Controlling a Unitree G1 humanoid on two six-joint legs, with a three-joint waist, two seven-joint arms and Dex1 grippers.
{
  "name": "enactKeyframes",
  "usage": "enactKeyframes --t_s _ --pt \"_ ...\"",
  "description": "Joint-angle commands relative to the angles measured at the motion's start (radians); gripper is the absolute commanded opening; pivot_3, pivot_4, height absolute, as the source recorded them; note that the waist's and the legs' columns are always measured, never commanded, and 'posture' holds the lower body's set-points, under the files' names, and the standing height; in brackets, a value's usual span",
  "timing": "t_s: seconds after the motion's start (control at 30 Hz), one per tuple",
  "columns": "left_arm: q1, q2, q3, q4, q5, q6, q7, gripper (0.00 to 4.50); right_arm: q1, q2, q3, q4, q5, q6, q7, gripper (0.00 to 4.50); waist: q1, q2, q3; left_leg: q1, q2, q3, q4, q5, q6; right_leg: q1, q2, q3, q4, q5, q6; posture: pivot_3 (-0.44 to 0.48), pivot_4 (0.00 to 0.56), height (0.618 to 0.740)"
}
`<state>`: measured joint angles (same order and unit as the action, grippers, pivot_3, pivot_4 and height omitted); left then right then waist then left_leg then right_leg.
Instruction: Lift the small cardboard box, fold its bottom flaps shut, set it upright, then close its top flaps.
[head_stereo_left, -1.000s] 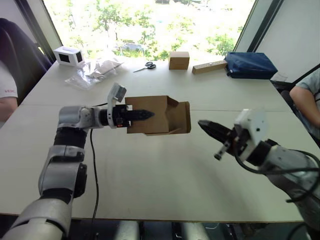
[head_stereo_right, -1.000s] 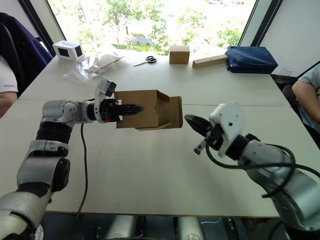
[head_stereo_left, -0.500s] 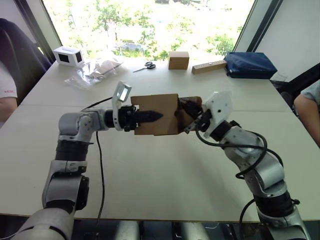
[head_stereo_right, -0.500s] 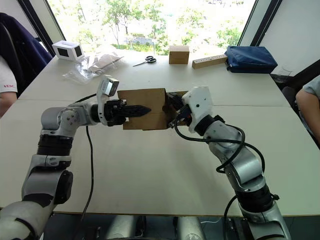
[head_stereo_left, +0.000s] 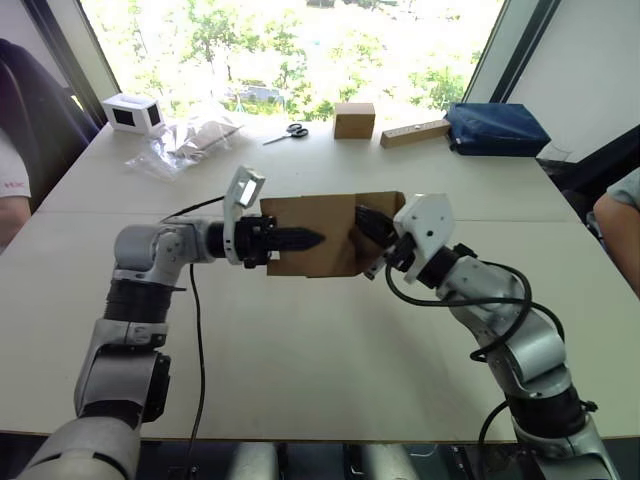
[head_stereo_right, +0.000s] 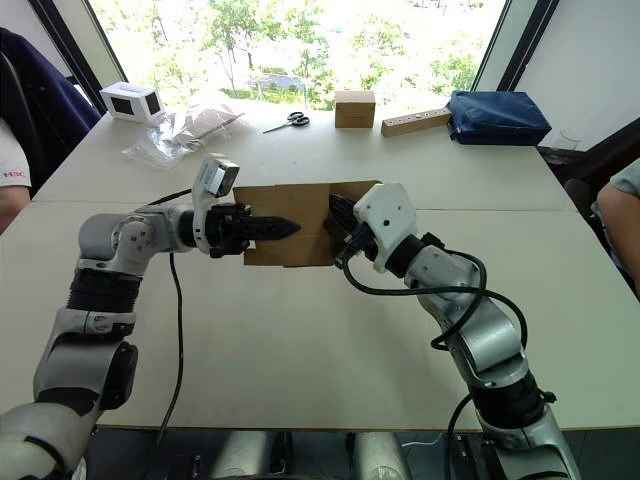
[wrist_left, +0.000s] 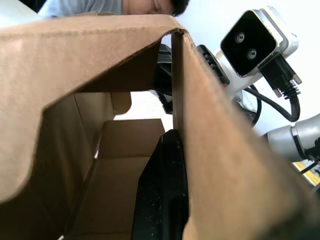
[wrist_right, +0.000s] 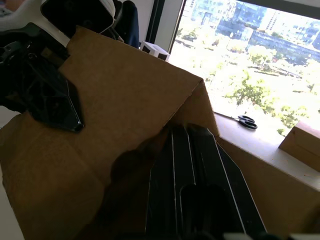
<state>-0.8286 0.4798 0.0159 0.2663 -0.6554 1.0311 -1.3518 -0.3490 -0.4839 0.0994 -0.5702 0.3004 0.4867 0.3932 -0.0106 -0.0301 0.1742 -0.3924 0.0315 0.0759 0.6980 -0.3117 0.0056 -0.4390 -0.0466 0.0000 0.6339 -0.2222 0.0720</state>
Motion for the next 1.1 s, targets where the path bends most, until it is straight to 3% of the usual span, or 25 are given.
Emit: enactKeyframes --t_s 0.03,0.1,0.27,0.47,0.73,1.1 --pt "-0.037 0.018 0.031 0.008 -0.026 -0.024 -0.002 0.04 0.037 -0.009 -0.107 -0.110 0.033 0.023 -0.019 0.00 -0.001 0.000 0.000 0.000 0.000 0.000 0.000 0.000 0.000 0.000 0.000 0.000 0.000 0.000 0.000 0.000 0.150 0.740" --pt "-0.043 0.021 0.036 0.017 -0.029 -0.026 0.000 0.04 0.077 -0.009 -0.141 -0.150 0.045 0.044 -0.027 0.00 -0.001 0.000 0.000 0.000 0.000 0.000 0.000 0.000 0.000 0.000 0.000 0.000 0.000 0.000 0.000 0.000 0.150 0.740" --pt "-0.053 0.020 0.051 0.024 -0.050 -0.020 0.013 0.04 0.336 0.005 -0.180 -0.287 0.062 0.077 -0.049 0.00 0.002 0.000 0.000 0.000 0.000 -0.001 -0.001 0.000 0.000 0.000 0.000 -0.001 0.000 0.000 0.000 0.000 0.150 0.740" --pt "-0.064 0.010 0.060 0.016 -0.077 0.002 0.027 0.04 0.395 0.009 -0.117 -0.260 0.002 0.034 -0.053 0.00 -0.006 0.000 0.000 0.002 0.000 0.001 0.000 0.000 0.000 0.001 0.000 0.001 -0.001 0.000 -0.002 0.000 0.150 0.740" --pt "-0.053 -0.004 0.054 -0.034 -0.120 0.036 0.056 0.04 0.307 0.036 -0.038 -0.182 -0.056 -0.029 -0.041 0.00 -0.003 0.000 0.000 0.001 0.000 0.001 0.000 0.000 0.000 0.000 0.001 0.001 -0.001 0.000 -0.003 0.000 0.150 0.740" --pt "-0.058 -0.029 0.041 -0.029 -0.132 0.030 0.078 0.04 0.172 0.001 0.074 -0.073 -0.108 -0.103 0.100 0.00 -0.002 0.000 0.000 0.001 -0.001 0.000 0.000 0.000 0.000 0.001 0.001 0.001 -0.001 0.000 -0.002 0.000 0.150 0.740"
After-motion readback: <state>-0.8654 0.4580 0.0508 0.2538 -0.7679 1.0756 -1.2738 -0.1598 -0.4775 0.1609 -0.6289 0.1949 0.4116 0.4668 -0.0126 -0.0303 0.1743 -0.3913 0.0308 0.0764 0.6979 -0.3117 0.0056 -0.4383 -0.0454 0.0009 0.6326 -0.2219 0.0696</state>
